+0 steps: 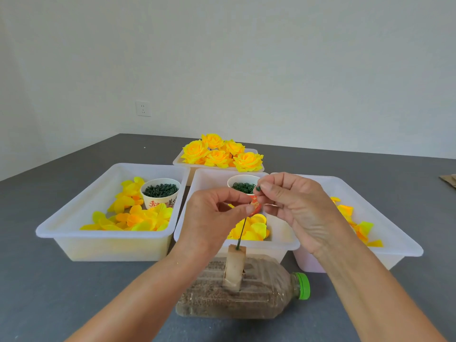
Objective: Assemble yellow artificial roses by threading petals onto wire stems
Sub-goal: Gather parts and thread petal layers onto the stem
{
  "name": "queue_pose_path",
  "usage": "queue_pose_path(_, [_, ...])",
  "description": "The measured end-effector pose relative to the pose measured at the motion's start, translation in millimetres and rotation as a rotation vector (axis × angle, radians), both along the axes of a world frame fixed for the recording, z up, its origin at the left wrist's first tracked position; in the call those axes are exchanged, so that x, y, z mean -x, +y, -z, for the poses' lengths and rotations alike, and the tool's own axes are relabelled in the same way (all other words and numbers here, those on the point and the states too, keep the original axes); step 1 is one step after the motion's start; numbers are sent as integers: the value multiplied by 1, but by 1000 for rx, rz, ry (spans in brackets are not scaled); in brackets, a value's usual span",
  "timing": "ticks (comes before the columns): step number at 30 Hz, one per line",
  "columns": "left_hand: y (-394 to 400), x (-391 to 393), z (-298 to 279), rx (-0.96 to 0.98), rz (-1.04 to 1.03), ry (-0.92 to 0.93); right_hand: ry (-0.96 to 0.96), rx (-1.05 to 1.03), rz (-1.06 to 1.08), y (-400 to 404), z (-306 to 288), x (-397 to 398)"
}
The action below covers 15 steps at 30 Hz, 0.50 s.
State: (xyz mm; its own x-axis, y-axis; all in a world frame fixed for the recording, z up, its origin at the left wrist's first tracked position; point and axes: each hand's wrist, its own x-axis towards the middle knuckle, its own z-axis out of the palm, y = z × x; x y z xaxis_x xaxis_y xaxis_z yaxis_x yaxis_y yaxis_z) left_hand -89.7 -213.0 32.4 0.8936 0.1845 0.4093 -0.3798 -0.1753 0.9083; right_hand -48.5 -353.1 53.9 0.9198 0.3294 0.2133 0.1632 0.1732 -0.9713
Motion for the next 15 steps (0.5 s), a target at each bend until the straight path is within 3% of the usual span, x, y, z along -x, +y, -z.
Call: queue_pose_path(15, [1,-4,7,-4,10,23,-247,92,167,10,13,5])
